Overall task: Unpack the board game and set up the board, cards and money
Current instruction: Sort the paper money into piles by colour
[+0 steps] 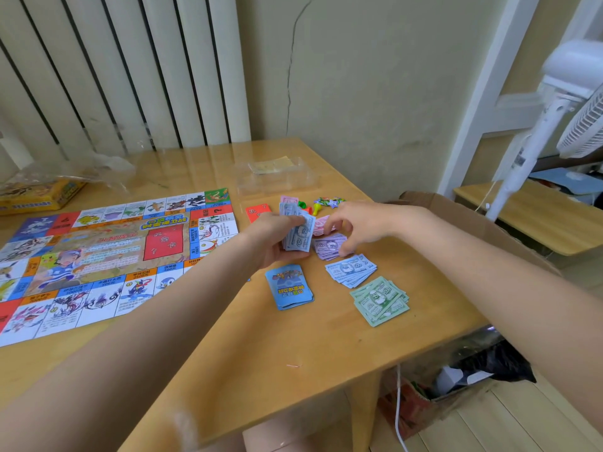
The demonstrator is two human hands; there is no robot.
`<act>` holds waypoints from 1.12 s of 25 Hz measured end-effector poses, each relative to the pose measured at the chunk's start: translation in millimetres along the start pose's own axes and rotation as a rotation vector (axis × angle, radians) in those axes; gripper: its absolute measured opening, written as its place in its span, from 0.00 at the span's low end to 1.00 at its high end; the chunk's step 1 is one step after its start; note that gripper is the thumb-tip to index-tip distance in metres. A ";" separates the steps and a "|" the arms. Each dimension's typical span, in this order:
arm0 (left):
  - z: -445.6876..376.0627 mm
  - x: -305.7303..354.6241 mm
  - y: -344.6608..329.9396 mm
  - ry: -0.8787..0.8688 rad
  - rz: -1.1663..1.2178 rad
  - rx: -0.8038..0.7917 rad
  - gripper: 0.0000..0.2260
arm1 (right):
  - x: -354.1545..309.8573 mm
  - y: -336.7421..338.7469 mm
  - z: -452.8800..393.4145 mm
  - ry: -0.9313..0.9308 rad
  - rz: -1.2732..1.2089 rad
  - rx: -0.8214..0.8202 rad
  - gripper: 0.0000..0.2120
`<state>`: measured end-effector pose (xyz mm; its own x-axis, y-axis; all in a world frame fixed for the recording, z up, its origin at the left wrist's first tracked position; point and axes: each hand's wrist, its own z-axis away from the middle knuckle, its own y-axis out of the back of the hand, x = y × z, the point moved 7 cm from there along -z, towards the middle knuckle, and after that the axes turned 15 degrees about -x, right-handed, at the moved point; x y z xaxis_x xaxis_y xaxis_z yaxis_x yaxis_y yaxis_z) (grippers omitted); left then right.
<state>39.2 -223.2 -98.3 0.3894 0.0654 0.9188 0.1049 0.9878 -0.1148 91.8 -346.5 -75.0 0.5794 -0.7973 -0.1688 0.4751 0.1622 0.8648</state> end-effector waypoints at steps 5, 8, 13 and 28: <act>-3.4 0.0 1.8 0.019 -0.009 -0.004 0.09 | 7.3 -4.7 -1.9 0.001 -0.025 -0.027 0.18; -4.8 -1.3 -3.9 0.015 -0.013 -0.040 0.05 | 7.4 -3.3 -2.2 0.017 -0.031 0.006 0.19; -4.4 0.9 -4.5 0.007 -0.031 -0.030 0.04 | 6.3 -5.1 -6.2 0.035 0.007 -0.013 0.24; -6.3 1.7 4.3 -0.081 0.008 0.005 0.07 | 7.1 4.7 -1.5 0.075 -0.168 0.042 0.14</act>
<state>46.1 -219.8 -99.6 0.3149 0.0841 0.9454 0.0978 0.9879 -0.1205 99.1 -350.5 -72.8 0.5430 -0.7653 -0.3456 0.5423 0.0053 0.8402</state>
